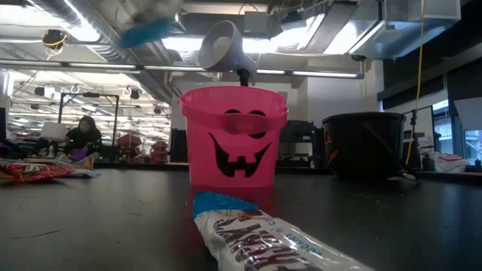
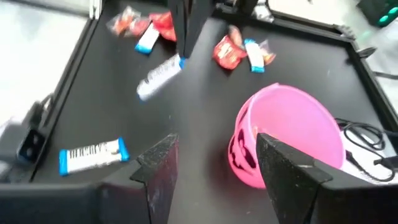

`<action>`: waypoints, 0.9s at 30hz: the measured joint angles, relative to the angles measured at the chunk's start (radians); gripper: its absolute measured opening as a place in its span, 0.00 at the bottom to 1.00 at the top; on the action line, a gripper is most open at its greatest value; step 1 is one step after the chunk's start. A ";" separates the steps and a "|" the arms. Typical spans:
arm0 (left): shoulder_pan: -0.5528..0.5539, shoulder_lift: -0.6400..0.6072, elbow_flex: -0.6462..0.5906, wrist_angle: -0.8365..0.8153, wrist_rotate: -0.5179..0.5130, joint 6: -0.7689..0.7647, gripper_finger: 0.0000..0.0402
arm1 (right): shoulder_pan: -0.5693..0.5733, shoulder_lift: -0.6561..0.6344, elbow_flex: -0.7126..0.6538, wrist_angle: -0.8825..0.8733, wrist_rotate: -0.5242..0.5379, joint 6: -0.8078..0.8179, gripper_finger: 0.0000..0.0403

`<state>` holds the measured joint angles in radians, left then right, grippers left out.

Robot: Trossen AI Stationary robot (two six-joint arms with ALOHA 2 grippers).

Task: Sort candy
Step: Put the white chocolate bar into the black bucket

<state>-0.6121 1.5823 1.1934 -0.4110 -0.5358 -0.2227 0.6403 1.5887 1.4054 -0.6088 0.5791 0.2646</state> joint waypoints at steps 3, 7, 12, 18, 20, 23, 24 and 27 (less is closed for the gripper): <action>0.000 0.000 0.043 -0.037 -0.036 0.046 0.00 | -0.008 0.012 0.000 0.065 0.016 0.000 0.52; 0.006 -0.001 0.101 -0.056 -0.069 0.102 0.00 | -0.029 0.033 -0.001 0.120 0.013 -0.004 0.52; 0.006 -0.001 0.159 -0.066 -0.093 0.164 0.00 | -0.054 0.056 -0.001 0.167 0.000 0.005 0.52; 0.013 -0.001 0.188 -0.067 -0.118 0.207 0.00 | -0.088 0.110 -0.001 0.310 -0.019 -0.041 0.52; 0.019 -0.001 0.188 -0.071 -0.129 0.209 0.00 | -0.101 0.130 -0.001 0.375 -0.049 -0.057 0.52; 0.026 -0.001 0.188 -0.070 -0.132 0.215 0.00 | -0.120 0.157 -0.001 0.452 -0.095 -0.060 0.52; 0.026 -0.001 0.188 -0.069 -0.132 0.219 0.00 | -0.127 0.164 -0.001 0.460 -0.104 -0.060 0.52; 0.026 -0.001 0.188 -0.065 -0.132 0.229 0.00 | -0.153 0.185 -0.001 0.473 -0.127 -0.054 0.52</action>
<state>-0.5865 1.5810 1.3815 -0.4762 -0.6682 0.0058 0.4872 1.7734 1.4048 -0.1354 0.4522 0.2106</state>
